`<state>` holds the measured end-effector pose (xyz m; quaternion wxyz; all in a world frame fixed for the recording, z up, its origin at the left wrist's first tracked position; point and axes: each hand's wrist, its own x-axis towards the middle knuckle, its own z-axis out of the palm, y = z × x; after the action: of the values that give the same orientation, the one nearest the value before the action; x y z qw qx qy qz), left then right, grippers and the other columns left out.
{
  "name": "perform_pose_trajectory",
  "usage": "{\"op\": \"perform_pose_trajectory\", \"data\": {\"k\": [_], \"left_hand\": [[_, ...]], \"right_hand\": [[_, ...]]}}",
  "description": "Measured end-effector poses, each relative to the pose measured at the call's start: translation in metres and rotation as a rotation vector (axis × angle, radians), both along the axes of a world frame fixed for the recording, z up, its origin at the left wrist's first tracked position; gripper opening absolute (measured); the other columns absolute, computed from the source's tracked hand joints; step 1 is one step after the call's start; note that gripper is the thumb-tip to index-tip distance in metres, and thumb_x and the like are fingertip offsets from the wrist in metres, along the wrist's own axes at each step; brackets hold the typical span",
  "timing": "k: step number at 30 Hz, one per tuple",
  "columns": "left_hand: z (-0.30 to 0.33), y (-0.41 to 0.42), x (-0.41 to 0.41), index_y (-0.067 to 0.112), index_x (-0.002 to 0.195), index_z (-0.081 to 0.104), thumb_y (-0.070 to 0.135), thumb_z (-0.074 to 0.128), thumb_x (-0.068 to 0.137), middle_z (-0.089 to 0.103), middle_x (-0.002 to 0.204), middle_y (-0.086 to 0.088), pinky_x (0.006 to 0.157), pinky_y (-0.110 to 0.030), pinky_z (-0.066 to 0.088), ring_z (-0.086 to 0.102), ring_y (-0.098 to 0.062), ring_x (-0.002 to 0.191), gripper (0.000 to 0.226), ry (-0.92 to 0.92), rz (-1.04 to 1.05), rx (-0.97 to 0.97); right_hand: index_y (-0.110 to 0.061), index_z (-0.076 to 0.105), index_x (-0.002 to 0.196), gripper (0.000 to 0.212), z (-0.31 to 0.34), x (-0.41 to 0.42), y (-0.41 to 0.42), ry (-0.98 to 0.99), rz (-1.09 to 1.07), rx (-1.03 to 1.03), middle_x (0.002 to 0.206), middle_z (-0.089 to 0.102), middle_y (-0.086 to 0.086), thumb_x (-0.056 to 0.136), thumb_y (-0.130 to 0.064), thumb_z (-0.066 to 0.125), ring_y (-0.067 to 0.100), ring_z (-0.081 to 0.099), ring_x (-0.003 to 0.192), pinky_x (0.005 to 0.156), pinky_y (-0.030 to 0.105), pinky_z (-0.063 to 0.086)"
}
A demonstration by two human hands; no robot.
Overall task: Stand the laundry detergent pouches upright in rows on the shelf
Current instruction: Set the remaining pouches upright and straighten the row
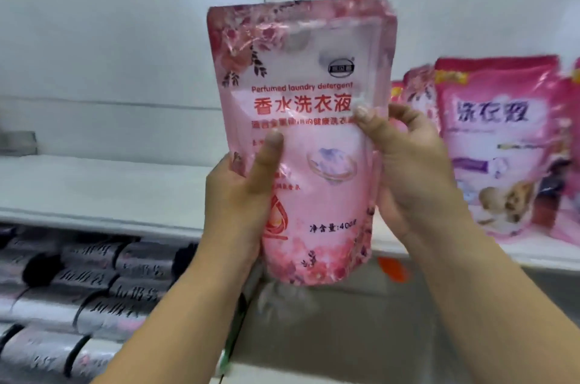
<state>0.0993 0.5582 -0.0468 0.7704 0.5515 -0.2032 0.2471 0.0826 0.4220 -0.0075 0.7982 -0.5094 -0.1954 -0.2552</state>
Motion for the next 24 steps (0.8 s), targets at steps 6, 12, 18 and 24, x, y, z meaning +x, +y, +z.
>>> {"op": "perform_pose_trajectory", "data": {"k": [6, 12, 18, 24], "left_hand": [[0.024, -0.042, 0.030, 0.024, 0.074, 0.058, 0.059, 0.059, 0.053, 0.071, 0.066, 0.013, 0.055, -0.019, 0.055, 0.069, -0.005, 0.064, 0.041, -0.095, 0.017, 0.027], [0.005, -0.071, 0.056, 0.021, 0.107, 0.045, 0.047, 0.066, 0.059, 0.063, 0.097, 0.004, 0.060, -0.015, 0.055, 0.065, -0.009, 0.081, 0.058, 0.018, -0.220, 0.320], [-0.014, -0.060, 0.065, 0.039, 0.120, 0.035, 0.047, 0.083, 0.043, 0.062, 0.114, 0.009, 0.086, -0.032, 0.055, 0.065, -0.007, 0.099, 0.091, 0.074, -0.344, 0.595], [-0.014, -0.061, 0.062, 0.029, 0.108, 0.051, 0.045, 0.077, 0.048, 0.069, 0.096, 0.009, 0.065, -0.011, 0.050, 0.066, 0.002, 0.081, 0.067, 0.096, -0.116, 0.617]], "right_hand": [[-0.023, 0.055, 0.121, 0.078, -0.011, 0.006, -0.030, 0.273, -0.051, -0.263, 0.114, 0.068, 0.002, 0.053, -0.061, 0.064, 0.024, 0.062, 0.108, 0.099, 0.051, 0.044], [-0.026, 0.053, 0.113, 0.048, -0.029, 0.026, -0.054, 0.328, -0.232, -0.292, 0.111, 0.065, 0.000, 0.071, -0.043, 0.067, 0.019, 0.065, 0.097, 0.084, 0.041, 0.055], [-0.035, 0.049, 0.122, 0.076, -0.044, 0.033, -0.062, 0.282, -0.315, -0.287, 0.120, 0.062, -0.006, 0.053, -0.061, 0.067, 0.018, 0.060, 0.108, 0.094, 0.047, 0.049], [-0.031, 0.055, 0.114, 0.051, -0.049, 0.036, -0.074, 0.308, -0.205, -0.242, 0.116, 0.065, -0.005, 0.067, -0.037, 0.074, 0.017, 0.062, 0.107, 0.095, 0.047, 0.048]]}}
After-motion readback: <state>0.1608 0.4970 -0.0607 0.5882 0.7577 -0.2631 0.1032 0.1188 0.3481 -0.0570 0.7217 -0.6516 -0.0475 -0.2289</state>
